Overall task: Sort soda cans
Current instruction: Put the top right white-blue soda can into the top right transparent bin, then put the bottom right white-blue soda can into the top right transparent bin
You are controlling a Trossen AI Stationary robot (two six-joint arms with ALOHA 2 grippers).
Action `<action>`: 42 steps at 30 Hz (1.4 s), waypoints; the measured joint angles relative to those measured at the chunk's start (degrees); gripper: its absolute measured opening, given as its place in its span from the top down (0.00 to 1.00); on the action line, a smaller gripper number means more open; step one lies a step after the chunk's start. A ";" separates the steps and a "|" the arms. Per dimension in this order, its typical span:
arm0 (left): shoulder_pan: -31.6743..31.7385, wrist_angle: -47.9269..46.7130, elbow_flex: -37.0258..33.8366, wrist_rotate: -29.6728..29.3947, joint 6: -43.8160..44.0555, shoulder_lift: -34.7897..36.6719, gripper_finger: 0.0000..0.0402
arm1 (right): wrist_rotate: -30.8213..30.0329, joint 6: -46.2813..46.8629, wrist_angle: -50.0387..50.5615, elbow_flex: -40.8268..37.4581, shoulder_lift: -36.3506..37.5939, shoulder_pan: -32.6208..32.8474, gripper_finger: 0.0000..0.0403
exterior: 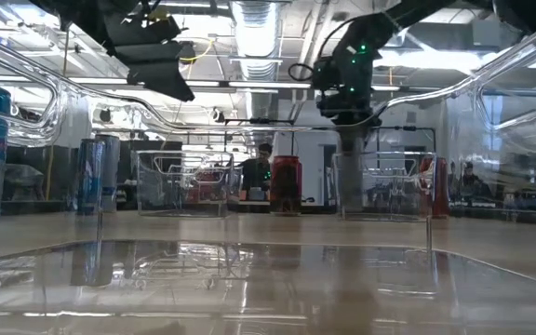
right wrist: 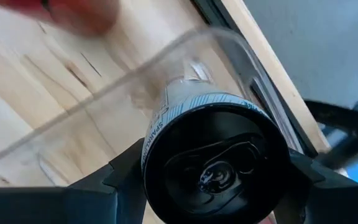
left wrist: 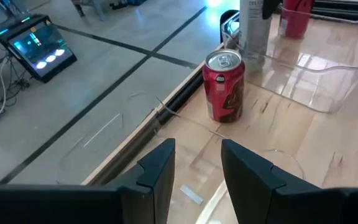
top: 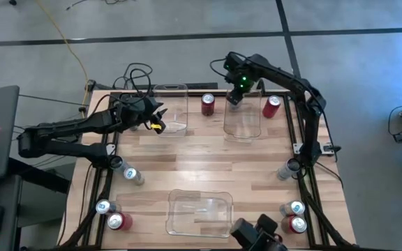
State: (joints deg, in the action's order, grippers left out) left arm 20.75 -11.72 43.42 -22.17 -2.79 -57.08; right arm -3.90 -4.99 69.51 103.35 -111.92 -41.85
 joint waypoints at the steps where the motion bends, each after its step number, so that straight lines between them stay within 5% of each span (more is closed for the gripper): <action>1: 0.00 -0.17 0.00 0.00 0.00 0.00 0.68 | 0.09 -0.08 -0.59 0.00 0.02 -0.05 0.36; 17: 0.00 -0.60 0.00 -0.59 0.31 0.00 0.68 | 2.70 -1.74 -2.52 0.04 0.33 -0.42 0.18; 29: 0.00 -0.94 0.00 -0.63 0.44 0.00 0.68 | 2.42 -1.97 -2.58 0.04 1.24 -0.13 0.17; 42: 0.00 -0.98 0.00 -0.66 0.66 0.00 0.68 | 1.43 0.39 0.48 0.00 11.37 -0.31 0.17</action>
State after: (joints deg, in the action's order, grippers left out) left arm 20.75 -12.70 43.42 -22.83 -2.13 -57.08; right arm -2.47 -4.60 69.99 103.35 -100.55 -42.15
